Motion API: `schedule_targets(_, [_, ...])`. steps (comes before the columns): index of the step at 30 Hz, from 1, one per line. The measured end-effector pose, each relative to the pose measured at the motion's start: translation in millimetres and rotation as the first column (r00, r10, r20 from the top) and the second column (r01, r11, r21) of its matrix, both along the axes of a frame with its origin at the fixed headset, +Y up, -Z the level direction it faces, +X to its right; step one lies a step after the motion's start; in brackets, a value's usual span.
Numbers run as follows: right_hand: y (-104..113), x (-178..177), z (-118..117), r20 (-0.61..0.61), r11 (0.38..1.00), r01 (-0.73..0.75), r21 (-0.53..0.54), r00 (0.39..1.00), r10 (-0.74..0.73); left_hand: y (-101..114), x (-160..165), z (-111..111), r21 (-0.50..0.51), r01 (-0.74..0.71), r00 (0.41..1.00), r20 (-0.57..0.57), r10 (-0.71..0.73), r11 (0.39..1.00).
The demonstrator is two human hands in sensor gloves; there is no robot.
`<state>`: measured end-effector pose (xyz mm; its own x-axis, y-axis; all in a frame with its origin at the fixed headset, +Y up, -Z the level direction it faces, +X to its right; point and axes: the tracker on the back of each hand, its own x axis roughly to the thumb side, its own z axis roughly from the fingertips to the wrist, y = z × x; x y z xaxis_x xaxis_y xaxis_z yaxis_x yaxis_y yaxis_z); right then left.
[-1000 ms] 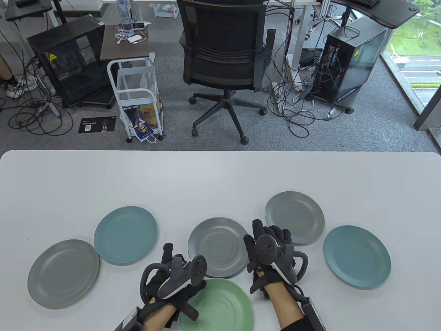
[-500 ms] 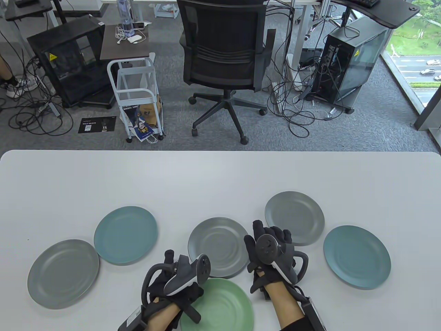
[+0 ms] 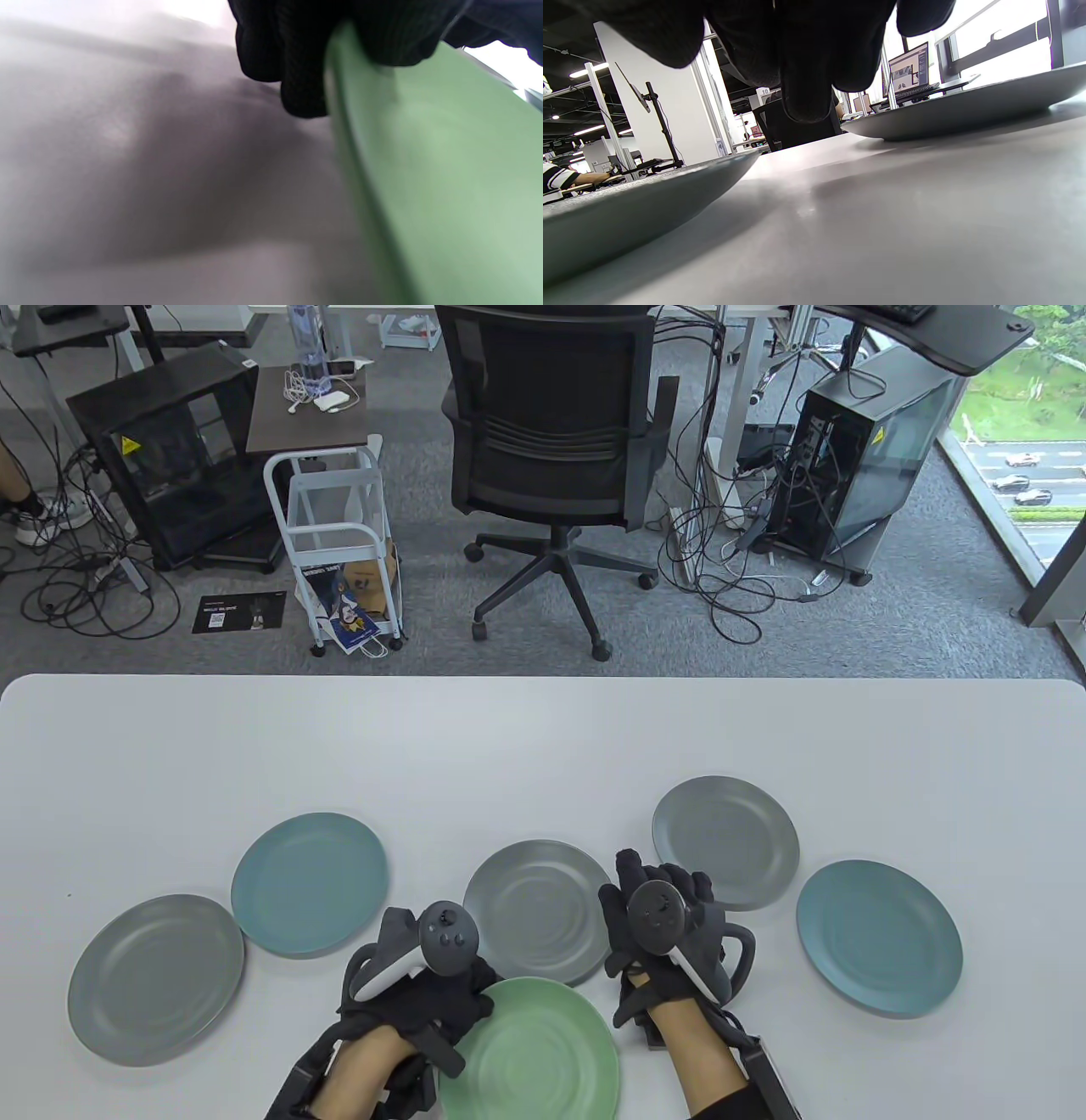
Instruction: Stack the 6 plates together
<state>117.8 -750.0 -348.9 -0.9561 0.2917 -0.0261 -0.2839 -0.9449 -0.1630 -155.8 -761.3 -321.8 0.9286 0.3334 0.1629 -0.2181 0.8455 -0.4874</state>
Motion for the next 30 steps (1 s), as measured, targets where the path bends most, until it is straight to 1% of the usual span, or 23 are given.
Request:
schedule_targets(7, [0, 3, 0, 0.007, 1.000, 0.012, 0.003, 1.000, -0.012, 14, -11, 1, 0.073, -0.062, 0.996, -0.052, 0.066, 0.995])
schedule_targets(11, [0, 4, 0, 0.013, 1.000, 0.021, 0.007, 1.000, -0.021, 17, -19, -1, 0.123, -0.106, 0.986, -0.119, 0.121, 0.987])
schedule_targets(19, [-1, 10, -2, 0.029, 0.999, 0.039, 0.008, 0.999, -0.040, 16, -31, -5, 0.140, -0.169, 0.963, -0.188, 0.194, 0.976])
schedule_targets(23, [-1, 13, -2, 0.037, 0.999, 0.049, 0.008, 0.998, -0.049, 17, -37, -6, 0.162, -0.177, 0.950, -0.231, 0.211, 0.971])
schedule_targets(30, [0, 21, -3, 0.060, 0.998, 0.066, 0.018, 0.996, -0.067, 19, -43, -12, 0.187, -0.216, 0.903, -0.335, 0.269, 0.958])
